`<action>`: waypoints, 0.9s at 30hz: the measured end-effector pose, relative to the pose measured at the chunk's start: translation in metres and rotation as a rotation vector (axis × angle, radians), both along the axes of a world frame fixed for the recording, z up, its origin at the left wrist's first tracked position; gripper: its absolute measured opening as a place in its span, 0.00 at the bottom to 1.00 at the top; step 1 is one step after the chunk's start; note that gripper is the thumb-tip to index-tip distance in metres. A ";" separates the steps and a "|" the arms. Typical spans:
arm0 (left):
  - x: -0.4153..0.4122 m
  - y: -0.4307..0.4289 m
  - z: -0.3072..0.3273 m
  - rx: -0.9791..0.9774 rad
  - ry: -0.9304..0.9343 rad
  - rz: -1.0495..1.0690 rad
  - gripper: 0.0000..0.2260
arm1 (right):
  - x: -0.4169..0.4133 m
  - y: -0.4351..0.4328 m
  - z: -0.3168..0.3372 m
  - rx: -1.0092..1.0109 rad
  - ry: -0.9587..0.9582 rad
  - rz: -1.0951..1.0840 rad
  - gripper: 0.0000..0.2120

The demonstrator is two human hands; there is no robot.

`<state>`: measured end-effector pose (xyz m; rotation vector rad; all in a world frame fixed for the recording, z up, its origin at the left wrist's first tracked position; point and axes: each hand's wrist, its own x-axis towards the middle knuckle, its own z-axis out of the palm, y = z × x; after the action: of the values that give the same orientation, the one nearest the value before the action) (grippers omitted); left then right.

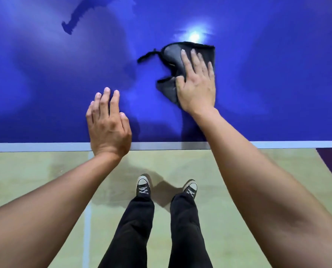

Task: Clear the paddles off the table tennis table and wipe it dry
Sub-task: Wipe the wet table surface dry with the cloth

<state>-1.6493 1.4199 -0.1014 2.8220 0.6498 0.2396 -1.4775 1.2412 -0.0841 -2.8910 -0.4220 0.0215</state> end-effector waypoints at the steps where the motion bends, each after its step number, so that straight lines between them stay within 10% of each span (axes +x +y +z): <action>1: 0.001 0.000 0.001 -0.006 0.000 0.004 0.24 | -0.001 -0.038 -0.001 -0.005 -0.001 -0.083 0.33; 9: -0.001 0.001 -0.002 -0.009 -0.040 0.016 0.23 | -0.023 -0.153 -0.005 0.020 -0.008 -0.656 0.35; 18: -0.003 0.006 -0.005 -0.014 -0.075 -0.010 0.23 | -0.133 0.052 -0.008 0.075 -0.039 0.069 0.34; 27: 0.001 0.005 -0.004 -0.025 -0.041 0.013 0.23 | -0.075 -0.208 -0.019 0.038 -0.064 -0.355 0.33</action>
<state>-1.6488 1.4248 -0.1057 2.7823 0.6583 0.2892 -1.5527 1.0334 -0.1033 -2.8901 0.0835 -0.1350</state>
